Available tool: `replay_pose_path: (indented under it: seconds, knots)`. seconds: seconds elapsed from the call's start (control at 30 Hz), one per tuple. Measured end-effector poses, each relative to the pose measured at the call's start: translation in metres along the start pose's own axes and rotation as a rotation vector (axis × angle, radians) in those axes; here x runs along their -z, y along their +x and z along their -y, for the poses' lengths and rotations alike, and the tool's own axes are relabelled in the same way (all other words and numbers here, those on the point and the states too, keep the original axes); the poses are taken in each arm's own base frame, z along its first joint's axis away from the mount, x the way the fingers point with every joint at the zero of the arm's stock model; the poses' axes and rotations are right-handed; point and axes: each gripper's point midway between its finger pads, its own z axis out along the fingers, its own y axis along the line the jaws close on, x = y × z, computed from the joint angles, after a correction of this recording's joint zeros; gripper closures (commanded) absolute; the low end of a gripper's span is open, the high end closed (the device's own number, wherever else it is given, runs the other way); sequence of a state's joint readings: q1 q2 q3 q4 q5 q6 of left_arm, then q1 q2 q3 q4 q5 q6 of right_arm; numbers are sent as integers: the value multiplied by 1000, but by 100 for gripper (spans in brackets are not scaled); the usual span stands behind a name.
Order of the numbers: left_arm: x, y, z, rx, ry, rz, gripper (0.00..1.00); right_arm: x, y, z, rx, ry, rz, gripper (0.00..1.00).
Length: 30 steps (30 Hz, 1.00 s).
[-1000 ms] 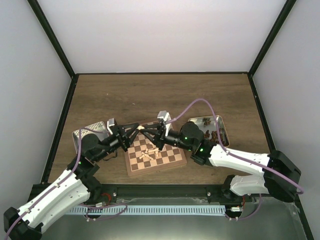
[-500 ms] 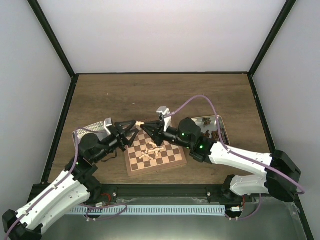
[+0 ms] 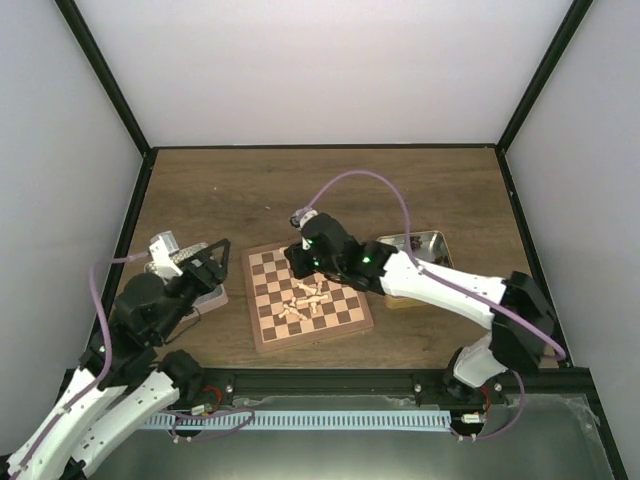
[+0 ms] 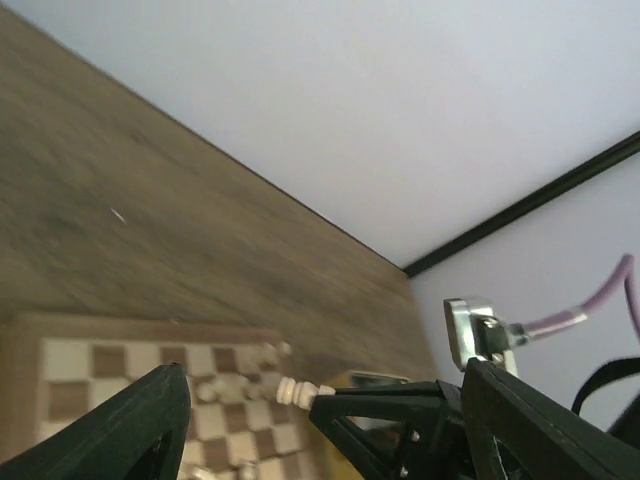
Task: Set up the chess pieces on the board
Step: Place the chess piece on the chessboard.
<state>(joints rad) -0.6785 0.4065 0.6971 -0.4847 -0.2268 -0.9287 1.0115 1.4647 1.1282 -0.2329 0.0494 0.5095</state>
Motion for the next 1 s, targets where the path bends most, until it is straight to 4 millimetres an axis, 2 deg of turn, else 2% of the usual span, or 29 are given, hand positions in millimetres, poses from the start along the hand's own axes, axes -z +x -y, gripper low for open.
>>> replay_pose_path:
  seconds: [0.13, 0.27, 0.57, 0.77, 1.0]
  knots:
    - [20, -18, -6, -191, -41, 75, 24, -27, 10, 10, 17, 86, -95, 99]
    - [31, -24, -14, -313, -62, 106, 24, -60, 10, 12, 45, 139, -153, 99]
    - [48, -31, -25, -386, -78, 174, 25, -124, 34, 21, 82, 200, -283, 99]
    - [50, -37, -37, -386, -144, 203, 25, -145, 45, 26, 93, 227, -338, 99]
    - [52, -39, -42, -386, -167, 215, 25, -153, 53, 36, 105, 276, -371, 99]
